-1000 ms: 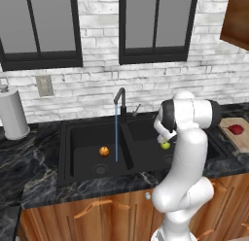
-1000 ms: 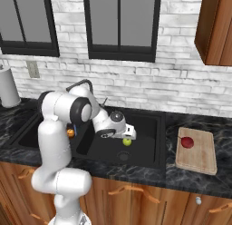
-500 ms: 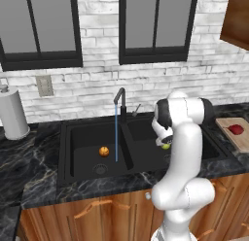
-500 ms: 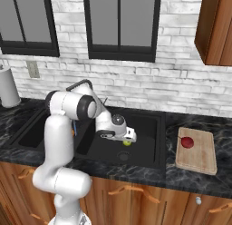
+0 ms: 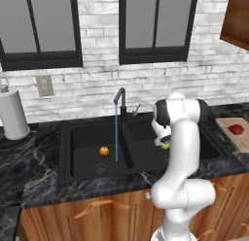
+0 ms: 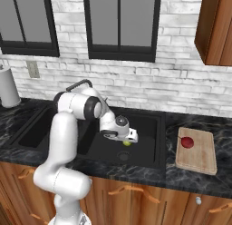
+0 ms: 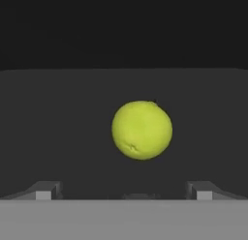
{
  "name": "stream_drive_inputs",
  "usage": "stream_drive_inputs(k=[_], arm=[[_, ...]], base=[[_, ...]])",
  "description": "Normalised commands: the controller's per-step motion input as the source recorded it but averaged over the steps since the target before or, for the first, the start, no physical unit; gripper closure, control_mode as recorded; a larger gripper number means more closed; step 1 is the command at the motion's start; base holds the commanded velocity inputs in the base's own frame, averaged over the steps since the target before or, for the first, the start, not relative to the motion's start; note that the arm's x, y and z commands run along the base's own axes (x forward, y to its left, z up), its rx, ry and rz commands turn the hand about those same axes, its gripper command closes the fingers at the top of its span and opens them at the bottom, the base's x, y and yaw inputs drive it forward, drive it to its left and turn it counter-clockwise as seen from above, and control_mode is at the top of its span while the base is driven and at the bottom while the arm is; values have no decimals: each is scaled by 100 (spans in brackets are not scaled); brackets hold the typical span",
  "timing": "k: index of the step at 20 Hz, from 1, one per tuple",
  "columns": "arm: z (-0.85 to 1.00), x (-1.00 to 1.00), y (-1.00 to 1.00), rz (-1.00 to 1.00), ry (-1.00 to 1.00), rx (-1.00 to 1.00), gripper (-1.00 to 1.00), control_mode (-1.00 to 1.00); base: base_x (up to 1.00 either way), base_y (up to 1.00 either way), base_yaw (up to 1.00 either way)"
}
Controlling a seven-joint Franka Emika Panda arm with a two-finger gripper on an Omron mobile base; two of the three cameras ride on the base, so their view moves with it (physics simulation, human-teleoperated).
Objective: Pick the pear, pear, orange from the sink and place them on the cutting board to airdry. Then turn off the sink faucet.
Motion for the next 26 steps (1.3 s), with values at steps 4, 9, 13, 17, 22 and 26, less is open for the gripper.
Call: stream_drive_inputs(k=[4, 9, 13, 17, 22, 26], arm=[[-14, 39, -6, 0, 4, 2, -100, -100], [-14, 37, -4, 0, 3, 2, -100, -100], [-13, 33, -3, 0, 2, 2, -100, -100], [-12, 26, -2, 0, 2, 2, 100, -100], [-5, 4, -2, 0, 0, 1, 100, -100], [0, 0, -3, 0, 0, 1, 100, -100]], base=[[0, 0, 0], [0, 0, 0], [0, 0, 0], [0, 0, 0], [0, 0, 0], [0, 0, 0]])
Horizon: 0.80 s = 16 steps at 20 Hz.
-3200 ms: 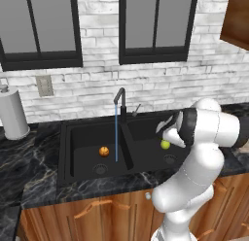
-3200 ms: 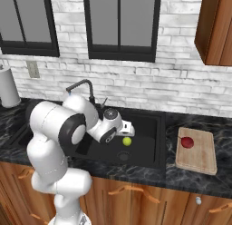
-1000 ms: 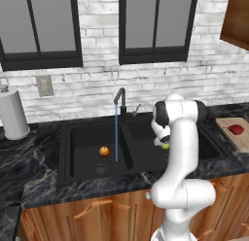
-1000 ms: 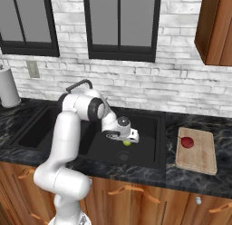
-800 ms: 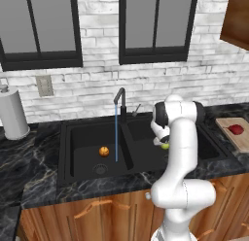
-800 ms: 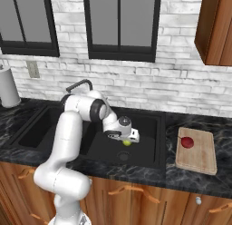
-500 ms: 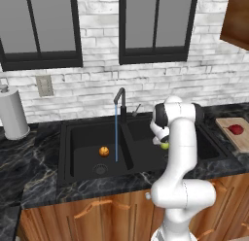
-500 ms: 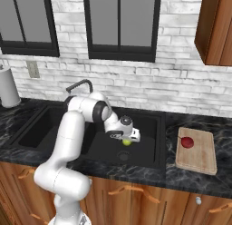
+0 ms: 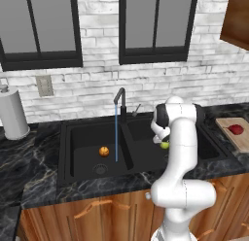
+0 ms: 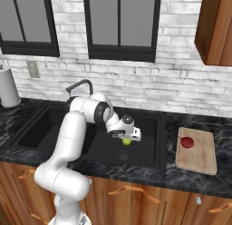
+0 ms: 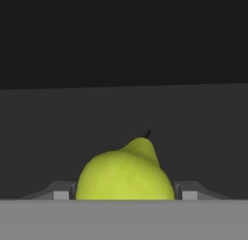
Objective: Pick the pear, pear, orange from the sink and place them on the cutting board to airdry. Then turn off the sink faucet.
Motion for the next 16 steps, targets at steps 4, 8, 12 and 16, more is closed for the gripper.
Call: stream_drive_inputs(k=[4, 8, 12, 16], arm=[[2, -15, -3, 0, 0, 0, 100, -100], [26, -32, -10, 0, 0, 0, 100, -100], [72, -28, -18, 0, 0, 0, 100, -100], [76, -34, -26, 0, -3, -1, 100, -100]], base=[[0, 0, 0], [0, 0, 0], [0, 0, 0], [0, 0, 0]])
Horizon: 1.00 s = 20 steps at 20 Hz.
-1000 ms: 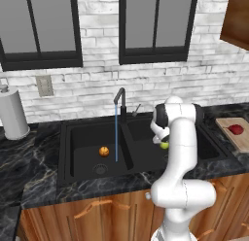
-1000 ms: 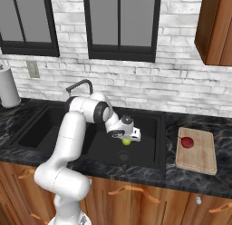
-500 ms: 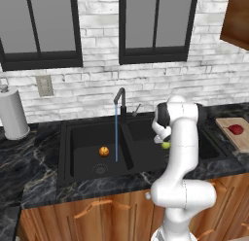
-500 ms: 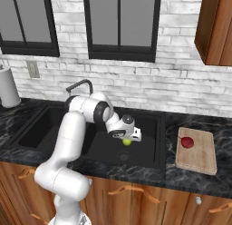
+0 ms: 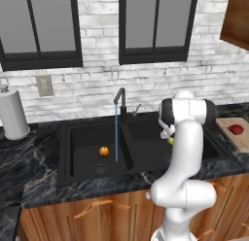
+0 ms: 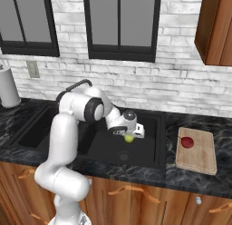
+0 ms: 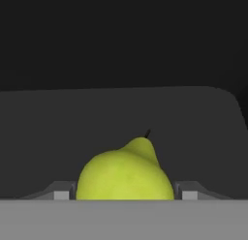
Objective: Pick the pear, pear, orange from the sink and place them on the cutting board to airdry. Then turn off the sink faucet.
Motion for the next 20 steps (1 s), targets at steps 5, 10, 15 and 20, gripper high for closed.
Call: stream_drive_inputs(k=[5, 10, 15, 20], arm=[[72, -43, -19, 0, -12, -5, 100, -100], [94, -36, -24, 0, -1, -4, 100, -100], [92, -38, -34, 0, 0, -4, 100, -100], [94, -41, -30, 0, 0, -1, 100, -100]], base=[[0, 0, 0], [0, 0, 0], [0, 0, 0], [0, 0, 0]])
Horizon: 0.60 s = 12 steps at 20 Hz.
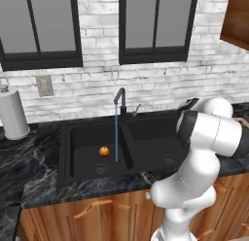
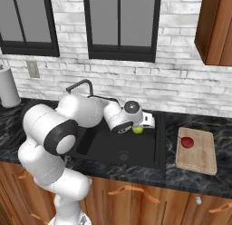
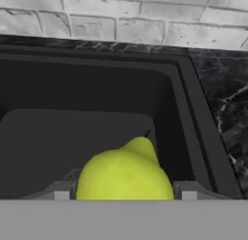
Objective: Pick the pear, pear, orange from the sink and place them on the cutting board to airdry. Then turn off the sink faucet.
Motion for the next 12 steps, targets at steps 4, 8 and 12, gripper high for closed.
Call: stream_drive_inputs(k=[4, 8, 12], arm=[[83, -48, -40, -1, 5, 0, 100, -100], [66, -48, -53, -5, 3, 0, 100, -100], [50, -39, -54, -8, 5, 0, 100, -100]], base=[[0, 0, 0], [0, 0, 0], [0, 0, 0]])
